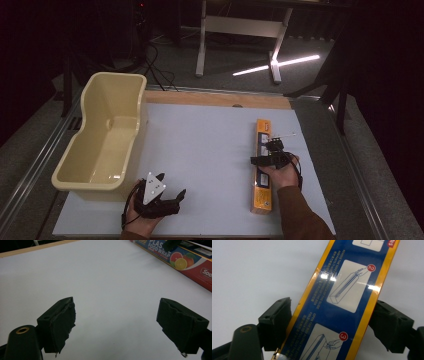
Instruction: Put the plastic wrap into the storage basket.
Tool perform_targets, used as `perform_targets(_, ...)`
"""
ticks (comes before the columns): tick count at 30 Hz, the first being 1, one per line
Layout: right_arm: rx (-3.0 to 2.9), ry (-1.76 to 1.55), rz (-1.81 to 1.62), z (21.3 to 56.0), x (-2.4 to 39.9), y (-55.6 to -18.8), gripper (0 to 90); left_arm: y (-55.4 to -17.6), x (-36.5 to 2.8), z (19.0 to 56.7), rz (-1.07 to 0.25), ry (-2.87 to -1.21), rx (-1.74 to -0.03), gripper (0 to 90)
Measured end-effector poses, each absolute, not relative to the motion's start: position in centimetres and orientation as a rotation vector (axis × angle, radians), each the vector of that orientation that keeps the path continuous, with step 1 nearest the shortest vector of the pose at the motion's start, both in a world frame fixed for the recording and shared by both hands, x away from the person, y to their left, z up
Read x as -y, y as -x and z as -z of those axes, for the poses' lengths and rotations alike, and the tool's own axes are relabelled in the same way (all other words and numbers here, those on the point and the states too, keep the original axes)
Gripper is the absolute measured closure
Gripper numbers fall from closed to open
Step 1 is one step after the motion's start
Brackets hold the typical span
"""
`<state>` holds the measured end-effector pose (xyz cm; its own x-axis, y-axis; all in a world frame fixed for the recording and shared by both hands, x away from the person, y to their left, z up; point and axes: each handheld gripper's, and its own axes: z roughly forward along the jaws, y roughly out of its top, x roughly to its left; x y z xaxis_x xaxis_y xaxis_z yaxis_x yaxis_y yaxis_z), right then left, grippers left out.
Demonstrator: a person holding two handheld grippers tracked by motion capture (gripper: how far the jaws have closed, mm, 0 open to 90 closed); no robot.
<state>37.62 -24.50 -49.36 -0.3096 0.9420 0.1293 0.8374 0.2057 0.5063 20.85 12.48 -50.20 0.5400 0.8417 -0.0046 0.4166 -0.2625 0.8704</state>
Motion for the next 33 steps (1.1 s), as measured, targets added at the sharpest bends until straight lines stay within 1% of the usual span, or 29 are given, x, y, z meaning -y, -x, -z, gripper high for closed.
perform_targets(3, -2.345, -1.635, -0.734, 49.2, 23.4, -37.4, 22.6, -20.8, -12.5, 50.2, -0.593, -1.879, -1.031, 15.4)
perform_targets(4, -2.415, -1.561, -0.732, 49.1, 22.6, -37.1, 23.6, -20.8, -12.5, 50.2, -0.593, -1.879, -1.03, 15.4)
perform_targets(9, -2.508, -1.467, -0.666, 48.8, 21.0, -36.8, 25.5, -20.8, -12.6, 50.1, -0.595, -1.874, -1.036, 15.4)
perform_targets(13, -2.503, -1.547, -0.578, 48.5, 20.4, -37.6, 26.7, -20.8, -12.6, 50.1, -0.596, -1.874, -1.035, 15.4)
perform_targets(18, -2.493, -1.616, -0.484, 49.0, 19.7, -38.4, 28.0, -20.8, -12.6, 50.1, -0.594, -1.874, -1.039, 15.4)
perform_targets(25, -2.475, -1.752, -0.342, 48.8, 18.9, -39.1, 32.8, -20.8, -12.6, 50.1, -0.593, -1.876, -1.037, 15.4)
perform_targets(26, -2.478, -1.783, -0.304, 48.7, 18.8, -39.4, 34.8, -20.8, -12.6, 50.1, -0.594, -1.876, -1.038, 15.4)
perform_targets(33, -2.473, -1.863, -0.31, 48.4, 19.3, -39.8, 37.8, -20.9, -12.6, 50.2, -0.589, -1.878, -1.039, 15.5)
